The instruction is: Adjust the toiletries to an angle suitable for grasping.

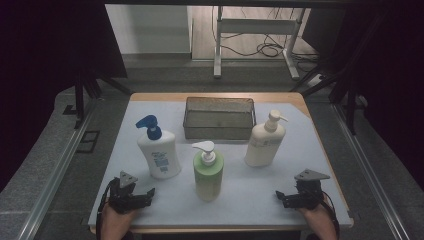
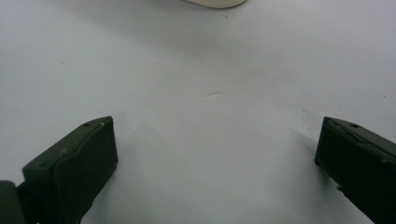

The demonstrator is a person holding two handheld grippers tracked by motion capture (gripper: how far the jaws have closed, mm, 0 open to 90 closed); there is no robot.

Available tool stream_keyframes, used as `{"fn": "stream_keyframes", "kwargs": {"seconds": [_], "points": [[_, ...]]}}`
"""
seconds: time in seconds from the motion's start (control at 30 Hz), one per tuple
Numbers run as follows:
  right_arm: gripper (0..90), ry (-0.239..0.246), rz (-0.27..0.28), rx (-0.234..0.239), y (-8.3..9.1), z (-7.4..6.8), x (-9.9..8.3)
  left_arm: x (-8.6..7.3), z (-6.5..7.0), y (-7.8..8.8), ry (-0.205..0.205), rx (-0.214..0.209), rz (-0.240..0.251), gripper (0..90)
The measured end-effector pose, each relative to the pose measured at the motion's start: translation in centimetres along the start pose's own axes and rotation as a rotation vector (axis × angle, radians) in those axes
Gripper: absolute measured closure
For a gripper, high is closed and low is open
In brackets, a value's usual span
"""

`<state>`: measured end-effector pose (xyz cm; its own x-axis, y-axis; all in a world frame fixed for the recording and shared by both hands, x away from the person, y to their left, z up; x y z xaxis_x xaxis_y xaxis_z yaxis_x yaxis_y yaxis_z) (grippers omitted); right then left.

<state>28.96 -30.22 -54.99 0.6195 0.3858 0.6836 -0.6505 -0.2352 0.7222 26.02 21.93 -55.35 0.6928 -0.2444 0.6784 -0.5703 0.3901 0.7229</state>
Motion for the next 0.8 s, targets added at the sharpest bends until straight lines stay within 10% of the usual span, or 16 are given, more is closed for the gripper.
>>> {"fn": "stream_keyframes", "kwargs": {"seconds": [0.8], "points": [[0.0,-0.001,0.000,0.001,0.01,0.00,-0.01,-0.01,-0.01,-0.04,0.003,-0.004,0.007,10.3]]}}
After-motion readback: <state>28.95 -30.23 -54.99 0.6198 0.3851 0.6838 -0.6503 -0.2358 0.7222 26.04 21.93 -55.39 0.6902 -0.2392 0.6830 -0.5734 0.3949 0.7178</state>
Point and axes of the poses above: each handheld gripper's, and its own axes: y roughly backward along the jaws, x roughly out of its top, z roughly to its right, the point moved 4 cm from there along -y, roughly forward along the jaws, and after that the axes turned 8 degrees about -x, right-handed, at the moved point
